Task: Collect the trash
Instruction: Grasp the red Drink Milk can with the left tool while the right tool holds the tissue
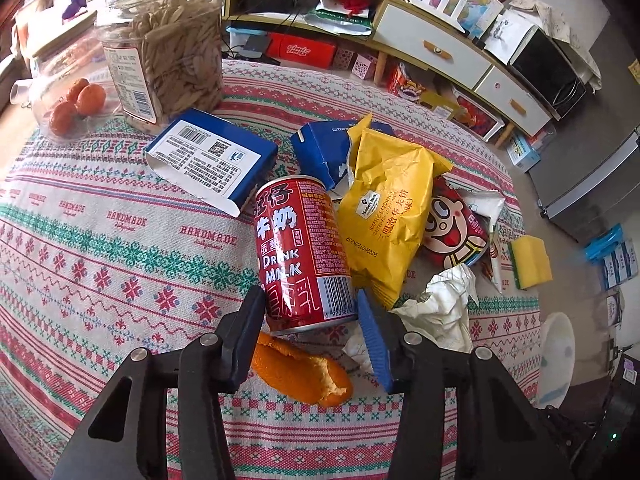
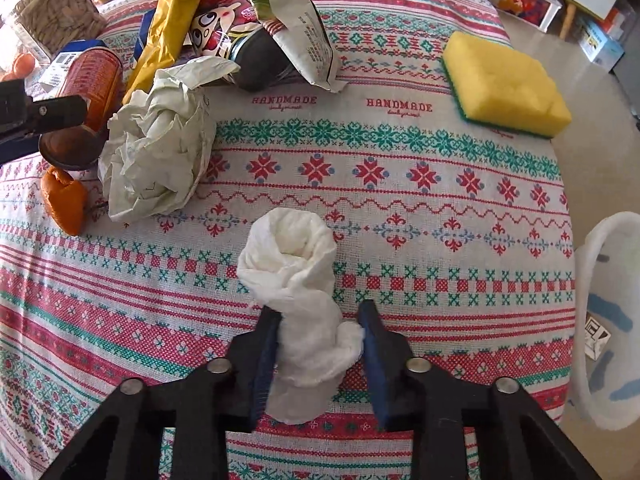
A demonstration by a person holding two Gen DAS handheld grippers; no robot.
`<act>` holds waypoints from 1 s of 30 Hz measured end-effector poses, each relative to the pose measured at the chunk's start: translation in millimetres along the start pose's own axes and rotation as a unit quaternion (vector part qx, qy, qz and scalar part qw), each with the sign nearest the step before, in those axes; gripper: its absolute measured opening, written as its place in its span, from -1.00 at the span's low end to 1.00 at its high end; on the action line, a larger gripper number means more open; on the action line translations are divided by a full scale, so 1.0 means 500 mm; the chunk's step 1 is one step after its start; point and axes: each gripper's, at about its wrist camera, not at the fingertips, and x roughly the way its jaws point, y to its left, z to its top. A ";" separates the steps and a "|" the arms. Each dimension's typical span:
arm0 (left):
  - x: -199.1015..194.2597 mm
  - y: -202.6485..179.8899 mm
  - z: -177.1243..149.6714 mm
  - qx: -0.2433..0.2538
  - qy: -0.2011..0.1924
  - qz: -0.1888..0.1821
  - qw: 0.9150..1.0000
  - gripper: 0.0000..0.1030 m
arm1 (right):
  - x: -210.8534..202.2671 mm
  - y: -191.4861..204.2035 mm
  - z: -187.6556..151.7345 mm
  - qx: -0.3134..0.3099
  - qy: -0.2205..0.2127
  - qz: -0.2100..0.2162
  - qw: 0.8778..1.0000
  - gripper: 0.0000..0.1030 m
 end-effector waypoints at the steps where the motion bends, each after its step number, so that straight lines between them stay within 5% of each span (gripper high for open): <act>1: -0.007 0.003 -0.004 0.002 -0.002 0.001 1.000 -0.31 | -0.003 0.000 0.000 0.001 -0.001 0.007 1.000 -0.68; 3: -0.036 0.005 -0.010 0.012 -0.026 -0.001 1.000 -1.00 | -0.013 0.004 0.000 -0.001 -0.010 0.009 1.000 -0.71; 8: -0.031 0.038 -0.010 -0.027 0.008 -0.014 1.000 -1.00 | -0.018 0.011 -0.001 0.002 -0.012 0.020 1.000 -0.72; 11: -0.026 0.050 0.005 -0.055 0.012 -0.017 0.998 -0.84 | -0.028 0.013 -0.002 0.004 -0.019 0.023 1.000 -0.69; 13: -0.019 0.042 0.014 -0.052 0.012 -0.024 0.998 -0.20 | -0.035 0.003 -0.003 0.007 -0.022 0.023 0.999 -0.67; 15: -0.012 0.028 0.027 -0.050 0.007 -0.019 0.999 0.20 | -0.035 -0.001 -0.002 0.013 -0.021 0.024 0.999 -0.67; 20: 0.000 0.010 0.046 -0.064 0.005 -0.045 0.997 0.31 | -0.035 -0.007 0.002 0.016 -0.024 0.027 0.999 -0.67; 24: 0.037 -0.017 0.059 -0.046 0.016 -0.030 0.998 0.34 | -0.024 -0.002 0.006 0.011 -0.019 0.023 1.000 -0.60; 28: 0.062 -0.008 0.054 -0.053 0.018 -0.040 0.998 0.09 | -0.030 -0.013 0.011 0.020 -0.029 0.029 0.999 0.04; 30: 0.054 -0.002 0.050 -0.055 0.015 -0.032 0.998 0.08 | -0.044 -0.030 0.017 0.034 -0.040 0.040 0.998 0.07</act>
